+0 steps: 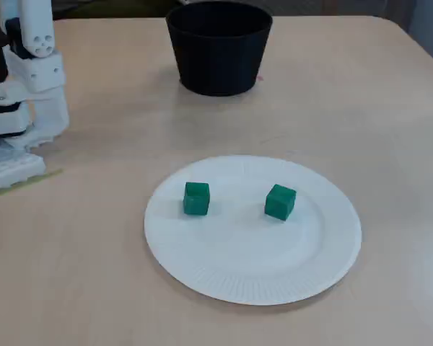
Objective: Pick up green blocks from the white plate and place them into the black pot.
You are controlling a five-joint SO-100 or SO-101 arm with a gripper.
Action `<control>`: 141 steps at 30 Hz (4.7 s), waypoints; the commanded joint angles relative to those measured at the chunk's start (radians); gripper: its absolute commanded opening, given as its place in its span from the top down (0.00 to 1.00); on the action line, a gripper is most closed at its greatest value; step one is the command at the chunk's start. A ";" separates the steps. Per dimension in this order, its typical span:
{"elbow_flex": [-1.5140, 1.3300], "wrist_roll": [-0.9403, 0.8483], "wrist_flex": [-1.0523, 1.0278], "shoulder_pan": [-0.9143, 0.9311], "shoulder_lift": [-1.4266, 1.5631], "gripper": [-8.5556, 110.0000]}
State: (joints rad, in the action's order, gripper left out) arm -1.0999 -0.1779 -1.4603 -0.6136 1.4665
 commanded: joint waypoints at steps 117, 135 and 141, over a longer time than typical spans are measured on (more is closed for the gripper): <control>-0.744 0.074 0.709 -0.015 0.471 0.95; -0.742 0.012 0.523 -0.057 0.471 0.68; -0.742 0.009 0.630 -0.026 0.471 0.63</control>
State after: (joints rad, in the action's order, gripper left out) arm -1.8500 -0.1580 -0.8820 -0.6565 1.9251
